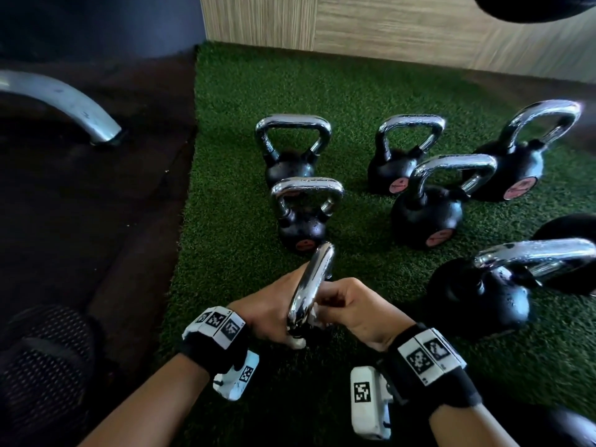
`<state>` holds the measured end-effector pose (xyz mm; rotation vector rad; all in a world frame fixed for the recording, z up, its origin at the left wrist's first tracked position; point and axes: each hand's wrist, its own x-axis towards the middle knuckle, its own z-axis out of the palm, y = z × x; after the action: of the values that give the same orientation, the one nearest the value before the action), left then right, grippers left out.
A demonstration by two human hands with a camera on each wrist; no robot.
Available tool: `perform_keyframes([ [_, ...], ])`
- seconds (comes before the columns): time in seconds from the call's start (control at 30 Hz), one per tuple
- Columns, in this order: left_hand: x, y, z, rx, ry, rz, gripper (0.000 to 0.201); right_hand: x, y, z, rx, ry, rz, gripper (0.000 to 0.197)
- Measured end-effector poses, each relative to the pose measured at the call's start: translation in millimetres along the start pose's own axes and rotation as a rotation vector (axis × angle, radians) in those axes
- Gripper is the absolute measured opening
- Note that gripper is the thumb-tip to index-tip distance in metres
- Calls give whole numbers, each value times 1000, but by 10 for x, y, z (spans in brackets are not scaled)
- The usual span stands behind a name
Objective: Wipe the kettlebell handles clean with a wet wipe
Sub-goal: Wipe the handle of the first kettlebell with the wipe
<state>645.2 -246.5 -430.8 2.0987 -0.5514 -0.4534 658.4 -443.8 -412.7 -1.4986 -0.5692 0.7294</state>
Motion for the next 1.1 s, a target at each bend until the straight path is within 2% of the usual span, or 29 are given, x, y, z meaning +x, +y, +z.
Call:
perform_keyframes([
  [0.07, -3, 69, -3, 21, 9, 28, 112, -6, 78, 22, 215, 89, 26, 15],
  [0.13, -3, 100, -10, 22, -6, 68, 105, 8, 132, 42, 338, 170, 32, 19],
  [0.3, 27, 138, 15, -102, -34, 62, 102, 27, 145, 70, 287, 224, 39, 20],
  [0.43, 1, 95, 13, -38, -2, 169, 93, 92, 144, 114, 331, 424, -50, 19],
  [0.6, -1, 114, 32, 71, 13, 219, 87, 125, 176, 173, 206, 525, -111, 28],
  [0.7, -18, 136, 22, 54, 39, 226, 95, 127, 160, 191, 116, 638, -109, 27],
  [0.83, 11, 118, 17, 13, 6, 178, 119, 177, 124, 195, -117, 883, -33, 29],
  [0.93, 36, 35, 50, 3, 4, 116, 119, 176, 99, 234, -212, 936, -16, 33],
  [1.03, 31, -82, 87, 10, 5, 58, 118, 191, 64, 212, -308, 1007, 8, 29],
  [1.1, 22, -137, 81, -14, 10, 70, 121, 217, 42, 177, -351, 1060, 25, 26],
])
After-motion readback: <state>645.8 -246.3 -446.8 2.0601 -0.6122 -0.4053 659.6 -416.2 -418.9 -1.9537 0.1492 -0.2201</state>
